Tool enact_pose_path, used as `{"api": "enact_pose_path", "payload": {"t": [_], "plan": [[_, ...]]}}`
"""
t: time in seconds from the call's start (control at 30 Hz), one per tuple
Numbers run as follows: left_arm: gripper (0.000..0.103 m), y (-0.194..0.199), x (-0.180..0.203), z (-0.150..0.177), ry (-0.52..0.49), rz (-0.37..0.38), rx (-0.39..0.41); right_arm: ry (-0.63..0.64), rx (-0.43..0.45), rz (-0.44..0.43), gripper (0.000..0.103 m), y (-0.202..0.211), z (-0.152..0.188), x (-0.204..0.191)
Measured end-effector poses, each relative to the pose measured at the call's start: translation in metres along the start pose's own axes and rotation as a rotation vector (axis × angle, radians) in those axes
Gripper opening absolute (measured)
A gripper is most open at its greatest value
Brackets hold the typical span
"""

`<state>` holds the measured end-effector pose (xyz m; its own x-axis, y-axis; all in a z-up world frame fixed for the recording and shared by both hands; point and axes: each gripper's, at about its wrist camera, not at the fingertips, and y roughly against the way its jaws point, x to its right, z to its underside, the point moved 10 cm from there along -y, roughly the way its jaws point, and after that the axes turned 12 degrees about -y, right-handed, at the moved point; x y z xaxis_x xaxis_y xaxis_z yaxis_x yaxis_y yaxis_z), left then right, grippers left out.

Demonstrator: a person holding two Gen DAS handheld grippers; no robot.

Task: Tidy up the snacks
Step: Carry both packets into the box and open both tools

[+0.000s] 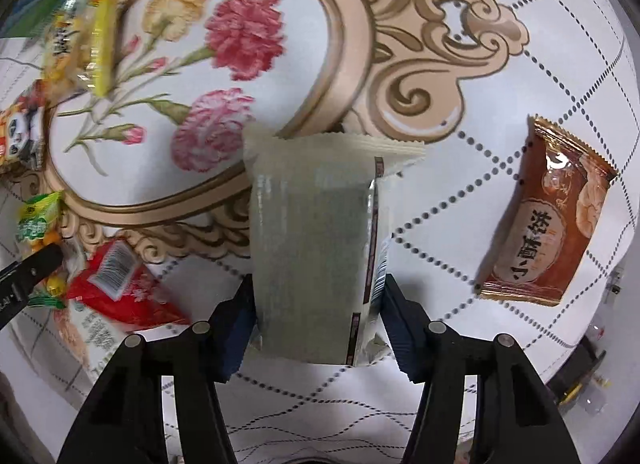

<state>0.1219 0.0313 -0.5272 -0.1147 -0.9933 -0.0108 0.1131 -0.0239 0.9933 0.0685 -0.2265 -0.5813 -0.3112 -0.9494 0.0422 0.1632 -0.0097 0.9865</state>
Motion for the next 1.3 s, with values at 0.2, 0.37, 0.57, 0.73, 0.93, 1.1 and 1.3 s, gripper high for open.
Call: {"api": "enact_pose_path", "payload": {"t": [0.2,0.37,0.57,0.73,0.93,1.1,1.3], "plan": [[0.051,0.040,0.006,0.004,-0.017,0.024,0.062,0.034,0.024,-0.101,0.059,0.044,-0.003,-0.005],[0.051,0.102,0.012,-0.017,-0.017,0.073,0.169,0.075,0.112,-0.185,0.059,0.107,-0.025,-0.018],[0.051,0.194,0.016,-0.093,-0.021,0.155,0.321,0.093,0.215,-0.298,0.059,0.201,-0.101,-0.051],[0.051,0.225,0.008,-0.171,-0.028,0.154,0.374,0.078,0.279,-0.336,0.059,0.254,-0.177,-0.084],[0.051,0.200,-0.021,-0.232,-0.042,0.073,0.312,0.063,0.256,-0.291,0.059,0.247,-0.242,-0.105],[0.051,0.159,-0.041,-0.258,-0.037,0.033,0.224,0.056,0.219,-0.225,0.059,0.219,-0.271,-0.110],[0.055,0.122,-0.045,-0.264,-0.055,0.024,0.112,0.057,0.172,-0.172,0.061,0.184,-0.290,-0.115]]}}
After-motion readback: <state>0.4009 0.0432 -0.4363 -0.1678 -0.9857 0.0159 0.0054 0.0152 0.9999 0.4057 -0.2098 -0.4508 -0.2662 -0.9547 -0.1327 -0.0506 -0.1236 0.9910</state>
